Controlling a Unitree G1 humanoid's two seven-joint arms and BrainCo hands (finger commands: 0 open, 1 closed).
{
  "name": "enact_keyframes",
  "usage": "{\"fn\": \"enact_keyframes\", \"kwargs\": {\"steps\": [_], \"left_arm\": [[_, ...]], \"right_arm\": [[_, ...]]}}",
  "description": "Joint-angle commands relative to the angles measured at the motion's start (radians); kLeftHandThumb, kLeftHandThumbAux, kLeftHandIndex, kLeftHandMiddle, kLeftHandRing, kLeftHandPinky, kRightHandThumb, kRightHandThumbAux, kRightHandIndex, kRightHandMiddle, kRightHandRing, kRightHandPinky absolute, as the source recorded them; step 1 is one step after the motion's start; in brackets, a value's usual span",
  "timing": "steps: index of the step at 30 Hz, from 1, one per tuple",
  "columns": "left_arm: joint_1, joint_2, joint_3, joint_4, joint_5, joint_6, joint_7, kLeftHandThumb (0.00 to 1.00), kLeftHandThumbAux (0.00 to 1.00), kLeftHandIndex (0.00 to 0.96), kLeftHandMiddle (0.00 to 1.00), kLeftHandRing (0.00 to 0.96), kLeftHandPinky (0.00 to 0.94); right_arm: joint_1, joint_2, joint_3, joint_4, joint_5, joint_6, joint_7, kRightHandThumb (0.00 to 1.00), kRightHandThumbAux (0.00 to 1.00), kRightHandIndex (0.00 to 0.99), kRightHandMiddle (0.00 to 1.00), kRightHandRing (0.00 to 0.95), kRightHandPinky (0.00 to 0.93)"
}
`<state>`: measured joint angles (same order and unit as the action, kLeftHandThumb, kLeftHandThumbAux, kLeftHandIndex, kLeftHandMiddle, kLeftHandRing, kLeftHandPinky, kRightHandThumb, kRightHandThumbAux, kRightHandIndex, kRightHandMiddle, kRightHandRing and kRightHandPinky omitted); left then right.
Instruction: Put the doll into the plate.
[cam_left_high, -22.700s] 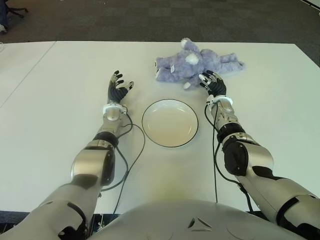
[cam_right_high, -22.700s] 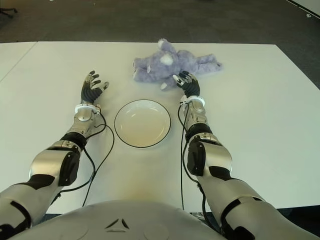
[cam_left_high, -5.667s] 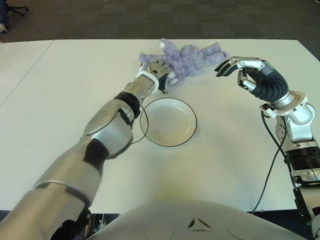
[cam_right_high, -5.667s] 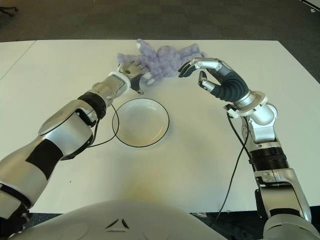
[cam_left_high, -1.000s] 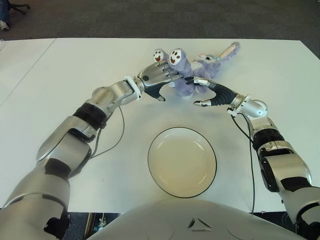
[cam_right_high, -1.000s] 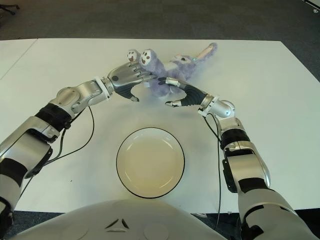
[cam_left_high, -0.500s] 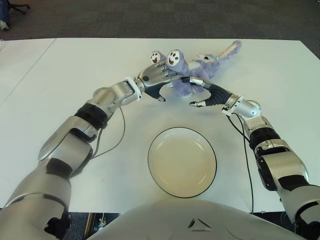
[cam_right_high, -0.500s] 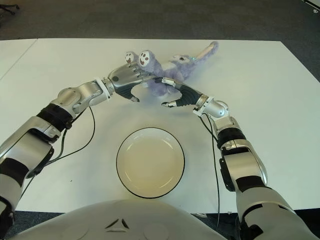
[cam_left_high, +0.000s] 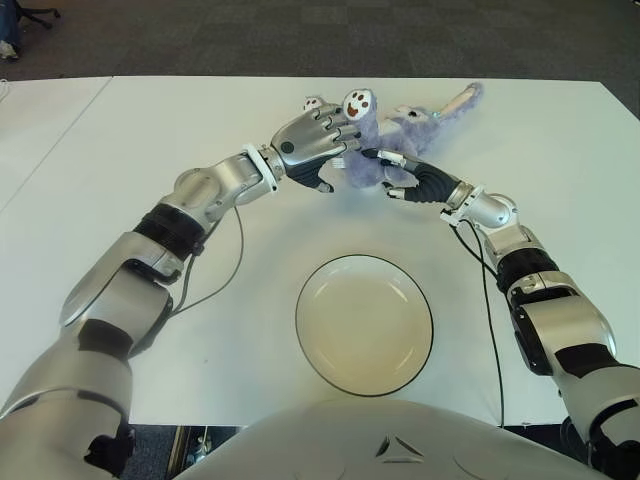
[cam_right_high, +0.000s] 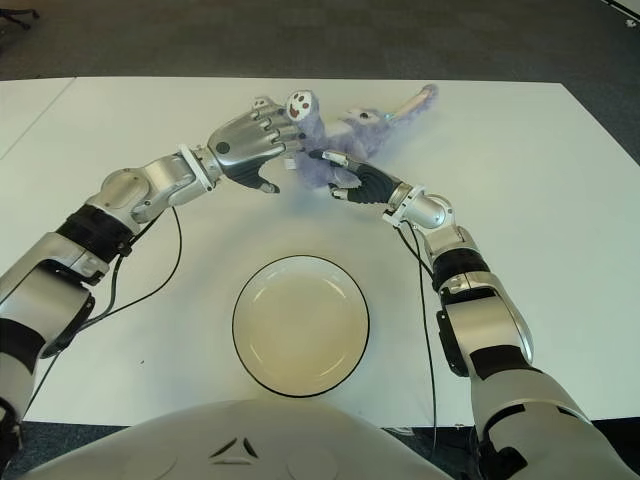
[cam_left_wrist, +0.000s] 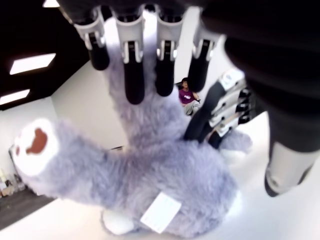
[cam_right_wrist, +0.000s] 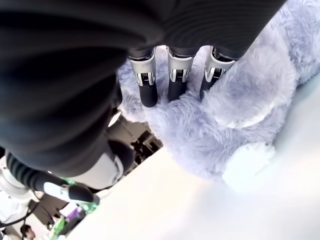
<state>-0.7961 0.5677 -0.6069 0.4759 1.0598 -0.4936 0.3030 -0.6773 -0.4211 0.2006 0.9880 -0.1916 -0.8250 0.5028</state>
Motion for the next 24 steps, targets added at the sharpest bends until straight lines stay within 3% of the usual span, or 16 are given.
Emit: {"fn": "enact_keyframes", "kwargs": {"steps": [1,7,10,14,22,24], "left_arm": [[0.033,0.011,0.003,-0.021,-0.002,0.004,-0.038,0.0,0.641,0.222,0.158,0.075,0.0],[0.044,0.005,0.025,-0.007,-0.043,-0.018,-0.029,0.0,0.657,0.218,0.159,0.089,0.0],[0.044,-0.006,0.035,0.026,-0.069,-0.03,-0.011,0.0,0.678,0.278,0.159,0.092,0.007],[0.04,-0.024,0.053,0.078,-0.104,-0.037,0.004,0.121,0.674,0.375,0.147,0.093,0.016],[0.032,-0.03,0.077,0.129,-0.161,-0.069,-0.016,0.187,0.654,0.394,0.166,0.117,0.074],[0.033,-0.016,0.096,0.122,-0.208,-0.095,-0.064,0.21,0.651,0.37,0.181,0.134,0.132]], "right_arm": [[0.012,0.008,0.013,0.006,-0.011,0.048,0.029,0.741,0.746,0.23,0.0,0.0,0.0],[0.011,0.017,0.01,0.009,-0.006,0.033,0.029,0.621,0.758,0.244,0.0,0.0,0.0],[0.009,0.02,0.009,0.01,-0.007,0.022,0.02,0.588,0.763,0.254,0.0,0.0,0.0],[0.004,0.019,0.006,0.005,0.001,0.024,0.028,0.543,0.771,0.263,0.0,0.0,0.0],[0.005,0.017,0.008,-0.009,0.002,0.027,0.034,0.47,0.769,0.275,0.0,0.0,0.0],[0.006,0.017,0.009,-0.01,-0.001,0.018,0.03,0.429,0.769,0.293,0.0,0.0,0.0]]}}
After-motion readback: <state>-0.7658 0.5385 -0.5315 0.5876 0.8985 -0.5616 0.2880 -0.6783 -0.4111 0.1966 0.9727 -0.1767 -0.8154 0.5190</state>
